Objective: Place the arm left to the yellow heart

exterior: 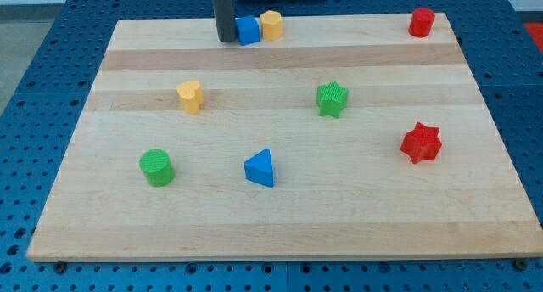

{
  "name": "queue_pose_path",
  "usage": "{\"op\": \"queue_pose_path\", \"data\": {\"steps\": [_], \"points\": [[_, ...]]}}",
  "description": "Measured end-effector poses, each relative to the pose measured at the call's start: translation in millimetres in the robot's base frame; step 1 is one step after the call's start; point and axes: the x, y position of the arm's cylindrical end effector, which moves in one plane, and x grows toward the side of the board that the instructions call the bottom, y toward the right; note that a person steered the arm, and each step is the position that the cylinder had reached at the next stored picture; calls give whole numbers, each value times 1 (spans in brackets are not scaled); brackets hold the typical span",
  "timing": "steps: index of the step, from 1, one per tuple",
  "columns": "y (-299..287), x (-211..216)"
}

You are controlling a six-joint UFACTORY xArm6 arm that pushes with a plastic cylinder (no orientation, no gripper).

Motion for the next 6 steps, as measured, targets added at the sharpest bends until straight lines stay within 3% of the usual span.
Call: {"op": "queue_pose_path", "data": {"steps": [3, 6], "points": [[-1, 4], [-100, 75]]}}
